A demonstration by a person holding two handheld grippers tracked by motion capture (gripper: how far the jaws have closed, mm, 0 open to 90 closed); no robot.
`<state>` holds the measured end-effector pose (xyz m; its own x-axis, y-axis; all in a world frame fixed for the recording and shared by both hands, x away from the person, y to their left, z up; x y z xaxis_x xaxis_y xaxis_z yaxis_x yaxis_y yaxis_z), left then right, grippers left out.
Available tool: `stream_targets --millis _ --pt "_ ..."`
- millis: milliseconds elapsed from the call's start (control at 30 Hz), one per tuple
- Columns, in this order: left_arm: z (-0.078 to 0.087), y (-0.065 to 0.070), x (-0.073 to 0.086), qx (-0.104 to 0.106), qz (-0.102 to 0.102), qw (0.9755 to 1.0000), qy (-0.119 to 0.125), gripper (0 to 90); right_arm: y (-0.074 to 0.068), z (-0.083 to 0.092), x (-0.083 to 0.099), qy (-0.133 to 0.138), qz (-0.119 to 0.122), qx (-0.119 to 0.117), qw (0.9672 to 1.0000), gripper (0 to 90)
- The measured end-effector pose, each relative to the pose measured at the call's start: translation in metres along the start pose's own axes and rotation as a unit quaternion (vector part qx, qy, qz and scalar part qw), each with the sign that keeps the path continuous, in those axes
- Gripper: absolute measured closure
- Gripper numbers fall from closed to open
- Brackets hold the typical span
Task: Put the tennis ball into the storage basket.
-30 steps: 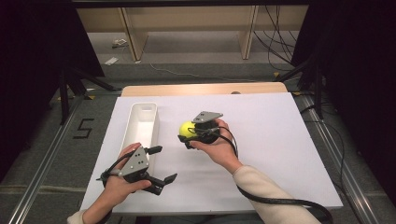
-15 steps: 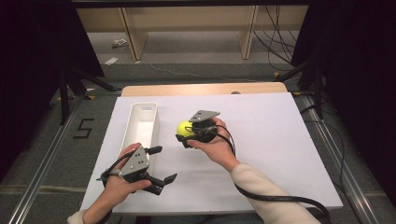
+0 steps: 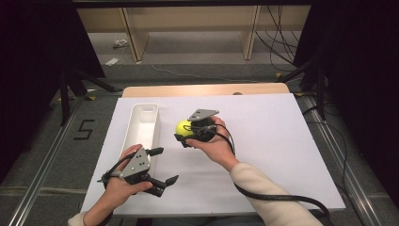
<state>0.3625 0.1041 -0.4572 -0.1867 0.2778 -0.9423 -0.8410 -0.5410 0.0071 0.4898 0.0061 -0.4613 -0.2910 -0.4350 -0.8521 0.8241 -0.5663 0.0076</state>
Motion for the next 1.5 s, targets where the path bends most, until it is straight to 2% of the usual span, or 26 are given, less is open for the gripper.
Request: stream_targets --millis 300,600,1500 --pt "0.000 0.000 0.000 0.000 0.000 1.0000 0.000 0.0 -0.001 -0.004 -0.009 0.004 0.003 -0.004 1.0000 26.8" --pt "0.001 0.001 -0.001 0.002 -0.002 1.0000 0.001 0.0 -0.008 -0.011 -0.022 0.008 0.014 -0.012 0.9998 26.8" --pt "0.000 0.003 0.000 0.006 -0.004 1.0000 -0.001 0.0 -0.021 -0.030 -0.045 0.008 0.024 -0.029 0.9993 26.7"
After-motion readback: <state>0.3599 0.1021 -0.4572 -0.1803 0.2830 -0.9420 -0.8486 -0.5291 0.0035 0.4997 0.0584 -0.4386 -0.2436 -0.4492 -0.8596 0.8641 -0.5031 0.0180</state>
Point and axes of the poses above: each handheld gripper's, and its own axes: z roughly backward along the jaws, x roughly out of its underside, y roughly to its right, the point moved 8 cm from there along -z, roughly forward along the jaws, and after that the axes turned 3 degrees about z, right-handed, at the moved point
